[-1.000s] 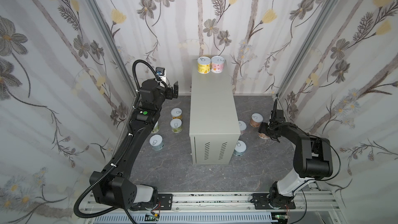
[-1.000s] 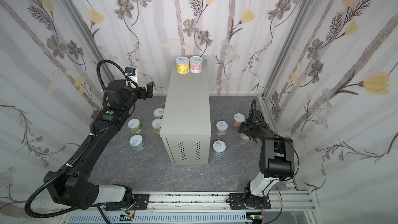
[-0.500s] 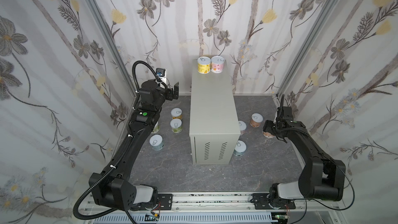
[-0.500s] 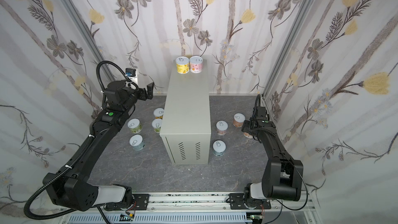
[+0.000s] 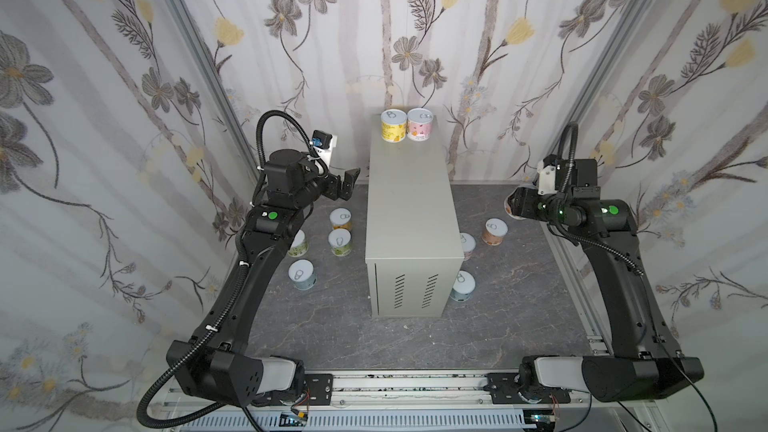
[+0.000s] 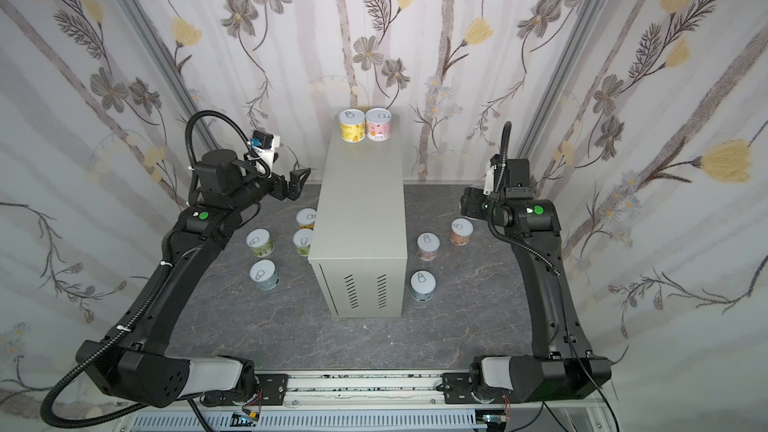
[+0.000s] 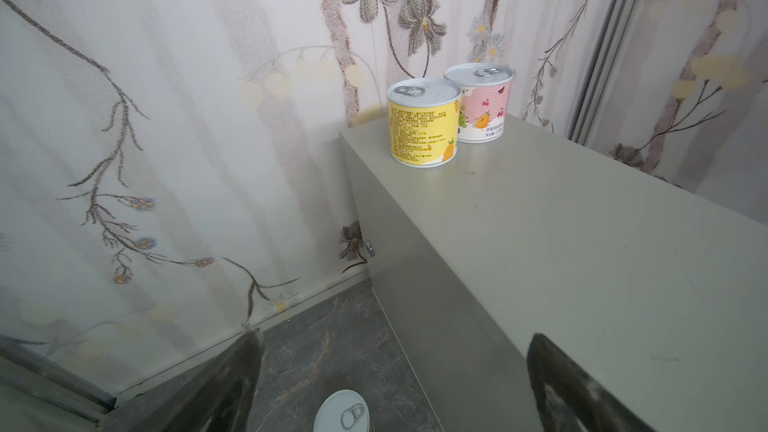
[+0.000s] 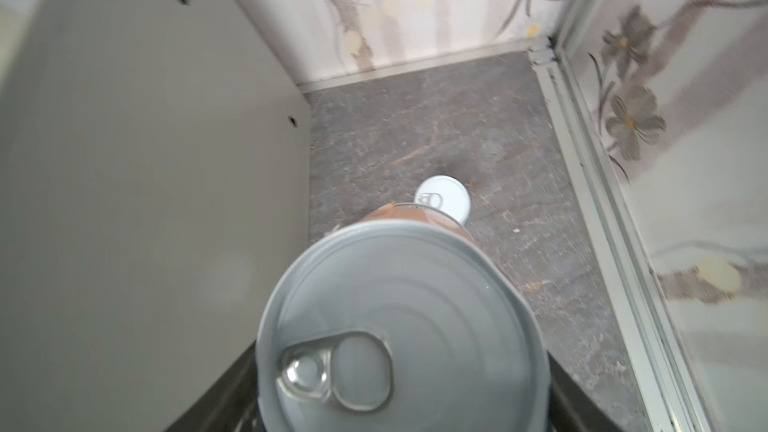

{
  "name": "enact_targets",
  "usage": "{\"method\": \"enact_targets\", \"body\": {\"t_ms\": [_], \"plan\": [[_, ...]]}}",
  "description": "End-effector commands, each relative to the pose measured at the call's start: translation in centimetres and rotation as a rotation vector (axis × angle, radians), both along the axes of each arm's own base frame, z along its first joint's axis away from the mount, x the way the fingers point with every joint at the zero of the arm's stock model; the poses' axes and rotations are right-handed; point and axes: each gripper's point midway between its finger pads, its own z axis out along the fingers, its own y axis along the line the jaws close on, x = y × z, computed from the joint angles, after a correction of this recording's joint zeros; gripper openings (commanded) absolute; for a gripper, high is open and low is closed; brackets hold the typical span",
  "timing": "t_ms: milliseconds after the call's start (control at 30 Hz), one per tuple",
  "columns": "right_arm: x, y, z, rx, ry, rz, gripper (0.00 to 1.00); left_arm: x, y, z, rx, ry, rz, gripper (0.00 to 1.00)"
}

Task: Place and organize the canned foods onto the counter
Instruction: 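Lift the orange-labelled can with the right gripper up over the cabinet top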

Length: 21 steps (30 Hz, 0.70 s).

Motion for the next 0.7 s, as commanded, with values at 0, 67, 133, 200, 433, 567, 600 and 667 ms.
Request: {"method": "enact_targets", "body": {"t_ms": [0, 67, 133, 200, 433, 567, 600, 667], "plan": [[-0.5, 3.2, 2.5, -0.033, -0.013, 0.1, 0.38, -1.8, -0.7, 0.5, -0.006, -0.008, -0.061, 1.0], [-0.8, 5.6, 4.5, -0.032, -0.041, 0.162, 0.38, -2.3, -0.6, 0.1, -0.003, -0.008, -0.057, 1.0], [-1.0, 7.4, 6.3, -0.02, -0.071, 0.213, 0.38, -3.5, -0.2, 0.7, -0.004, -0.025, -0.052, 1.0], [-1.2, 9.0, 7.5, -0.005, -0.089, 0.252, 0.38, -4.2, -0.2, 0.4, -0.004, -0.015, -0.06, 1.0], [-1.8, 13.3, 8.6, 0.01, -0.1, 0.355, 0.38, -6.6, -0.7, 0.8, -0.009, -0.033, -0.109, 1.0], [-2.1, 15.0, 7.9, -0.002, -0.083, 0.392, 0.39, -7.5, -1.0, 1.2, -0.005, -0.047, -0.128, 1.0], [-2.2, 15.2, 7.7, -0.008, -0.078, 0.397, 0.39, -7.7, -1.1, 1.2, -0.004, -0.049, -0.133, 1.0], [-2.4, 15.8, 7.3, -0.022, -0.066, 0.409, 0.39, -8.0, -1.3, 1.1, -0.005, -0.052, -0.144, 1.0]]}}
